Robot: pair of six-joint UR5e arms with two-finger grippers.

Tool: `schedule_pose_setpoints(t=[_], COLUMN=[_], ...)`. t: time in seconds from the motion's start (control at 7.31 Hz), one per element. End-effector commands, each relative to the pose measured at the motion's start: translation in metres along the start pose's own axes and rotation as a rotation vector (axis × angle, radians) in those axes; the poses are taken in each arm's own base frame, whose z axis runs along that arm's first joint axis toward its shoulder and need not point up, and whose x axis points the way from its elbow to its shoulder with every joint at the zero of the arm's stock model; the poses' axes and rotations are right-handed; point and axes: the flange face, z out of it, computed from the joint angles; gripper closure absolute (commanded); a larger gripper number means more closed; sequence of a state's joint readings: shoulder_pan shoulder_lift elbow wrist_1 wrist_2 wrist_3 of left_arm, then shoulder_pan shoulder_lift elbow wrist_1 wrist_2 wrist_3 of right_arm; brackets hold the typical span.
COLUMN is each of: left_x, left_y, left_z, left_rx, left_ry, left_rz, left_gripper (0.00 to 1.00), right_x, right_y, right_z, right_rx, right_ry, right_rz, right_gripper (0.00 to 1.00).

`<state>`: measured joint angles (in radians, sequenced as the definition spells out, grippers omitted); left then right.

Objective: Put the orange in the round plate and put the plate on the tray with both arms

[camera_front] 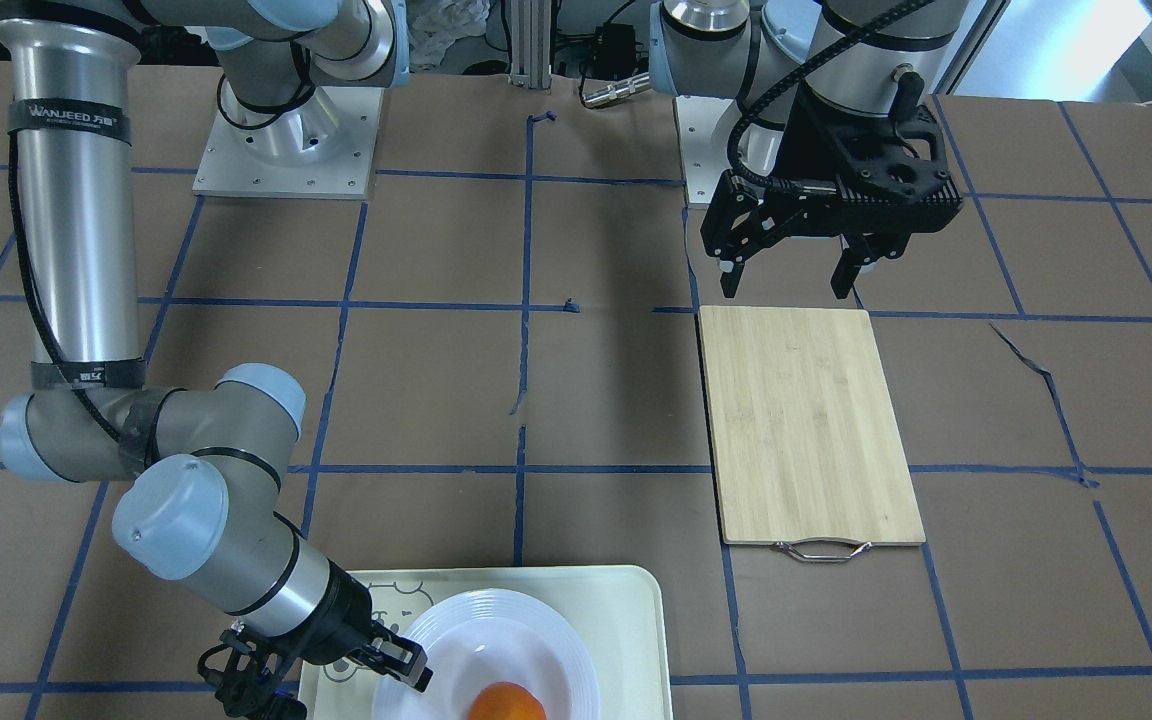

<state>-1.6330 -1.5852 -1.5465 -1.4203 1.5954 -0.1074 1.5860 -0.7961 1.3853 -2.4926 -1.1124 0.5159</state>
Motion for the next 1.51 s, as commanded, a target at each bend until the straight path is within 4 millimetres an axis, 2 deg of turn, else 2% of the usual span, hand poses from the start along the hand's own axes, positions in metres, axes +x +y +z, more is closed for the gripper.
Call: schedule_pose_setpoints(t=[0.0,0.14,0.27,0.41,0.55,0.68,0.82,0.96,1.09,1.23,1.37], left_x=[-0.001,-0.001,-0.001,-0.001,-0.001,-0.001,-0.001,-0.001,-0.001,-0.001,-0.001], left_y=[0.001,0.001,0.001,0.002,0.002,0.001,0.002,0.002,0.002,0.001,0.001], left_z=[0.0,-0.001,-0.001,-0.003,-0.002,-0.001,-0.002,-0.002,-0.002,-0.001,-0.001], left_rx=[-0.002,-0.001,-0.002,0.001,-0.001,-0.002,-0.001,-0.001,-0.001,-0.002,-0.002], left_ry=[-0.002,0.0,0.0,0.0,0.0,0.0,0.0,0.0,0.0,0.0,0.0], left_rz=[-0.001,-0.001,-0.001,-0.001,-0.001,-0.001,-0.001,-0.001,-0.001,-0.001,-0.001], left_gripper=[0.0,0.0,0.0,0.0,0.0,0.0,0.0,0.0,0.0,0.0,0.0], right_x=[0.024,0.035,0.042,0.03,0.008,-0.01,-0.039,-0.067,-0.088,-0.091,-0.075], right_y=[-0.032,-0.048,-0.067,-0.079,-0.078,-0.06,-0.031,0.009,0.049,0.092,0.13], right_z=[-0.021,-0.036,-0.056,-0.092,-0.143,-0.183,-0.213,-0.258,-0.297,-0.32,-0.337], right_rx=[0.057,0.04,0.045,0.027,-0.047,-0.124,-0.15,-0.175,-0.173,-0.183,-0.191], right_ry=[0.059,0.095,0.201,0.302,0.38,0.51,0.564,0.561,0.55,0.551,0.549], right_rz=[0.005,-0.052,-0.141,-0.2,-0.226,-0.299,-0.38,-0.417,-0.441,-0.462,-0.477], right_gripper=[0.11,0.09,0.06,0.0,0.0,0.0,0.0,0.0,0.0,0.0,0.0])
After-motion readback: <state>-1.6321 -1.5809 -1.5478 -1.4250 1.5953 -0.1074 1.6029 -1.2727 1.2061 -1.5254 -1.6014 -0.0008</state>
